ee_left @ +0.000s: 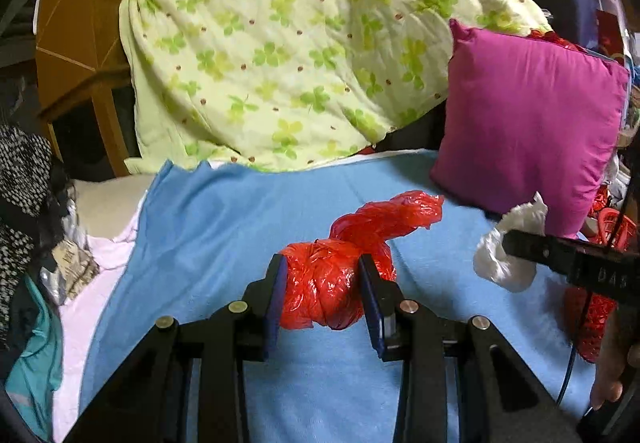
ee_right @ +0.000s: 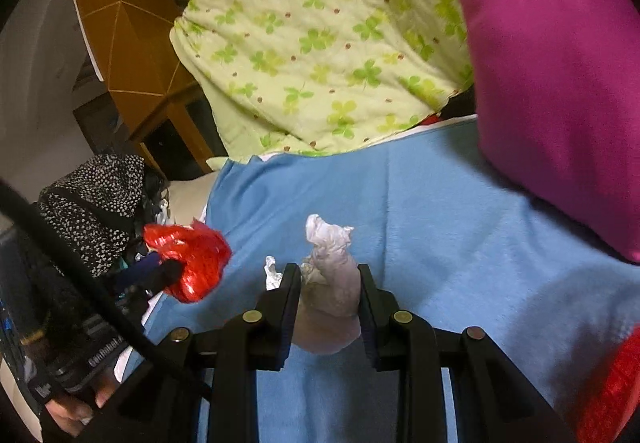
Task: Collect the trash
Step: 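Lift the tissue with the right tool while the left tool lifts the red bag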
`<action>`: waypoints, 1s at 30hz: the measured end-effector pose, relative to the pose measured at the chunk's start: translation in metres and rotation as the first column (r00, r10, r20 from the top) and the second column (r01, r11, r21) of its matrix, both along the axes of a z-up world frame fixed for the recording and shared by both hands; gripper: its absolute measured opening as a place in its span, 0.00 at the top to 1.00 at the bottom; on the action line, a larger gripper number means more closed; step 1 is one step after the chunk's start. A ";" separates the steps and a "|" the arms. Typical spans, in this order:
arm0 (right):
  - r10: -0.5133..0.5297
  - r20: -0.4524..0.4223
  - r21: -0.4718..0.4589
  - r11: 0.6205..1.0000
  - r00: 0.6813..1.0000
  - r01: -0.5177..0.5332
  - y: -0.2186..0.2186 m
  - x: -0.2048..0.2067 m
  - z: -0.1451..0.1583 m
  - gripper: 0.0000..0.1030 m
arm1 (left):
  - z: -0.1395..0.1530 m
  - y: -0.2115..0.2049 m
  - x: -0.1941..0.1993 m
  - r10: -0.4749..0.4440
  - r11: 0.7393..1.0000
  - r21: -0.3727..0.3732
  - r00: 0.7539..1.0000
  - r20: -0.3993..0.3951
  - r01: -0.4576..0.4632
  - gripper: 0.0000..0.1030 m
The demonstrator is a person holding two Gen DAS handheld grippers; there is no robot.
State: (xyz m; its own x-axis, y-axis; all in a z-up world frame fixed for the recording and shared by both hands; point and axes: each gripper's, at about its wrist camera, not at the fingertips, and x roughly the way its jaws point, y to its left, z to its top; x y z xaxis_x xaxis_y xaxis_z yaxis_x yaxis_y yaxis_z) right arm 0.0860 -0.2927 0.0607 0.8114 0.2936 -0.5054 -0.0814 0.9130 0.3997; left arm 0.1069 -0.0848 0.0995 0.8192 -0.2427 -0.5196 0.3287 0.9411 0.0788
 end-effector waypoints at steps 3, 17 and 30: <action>-0.019 0.028 -0.010 1.000 0.999 0.019 -0.005 -0.027 0.006 0.71 | 0.010 -0.007 -0.019 0.002 1.000 0.018 1.000 0.026 -0.003 0.64; -0.031 0.109 -0.068 0.997 0.994 0.038 -0.018 -0.122 0.044 0.71 | 0.019 -0.023 -0.091 0.029 1.000 -0.010 0.999 -0.019 -0.029 0.64; -0.046 0.153 -0.049 0.997 0.987 0.055 -0.028 -0.175 0.068 0.71 | 0.038 -0.027 -0.142 0.041 0.999 0.013 0.999 0.035 -0.041 0.64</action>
State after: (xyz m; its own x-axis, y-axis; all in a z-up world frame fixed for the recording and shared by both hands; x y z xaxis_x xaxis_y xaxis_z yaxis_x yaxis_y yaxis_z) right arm -0.0892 -0.3205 0.1292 0.8930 0.2264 -0.3890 -0.0907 0.9370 0.3372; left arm -0.0348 -0.1120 0.1377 0.8459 -0.2015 -0.4938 0.2869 0.9524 0.1028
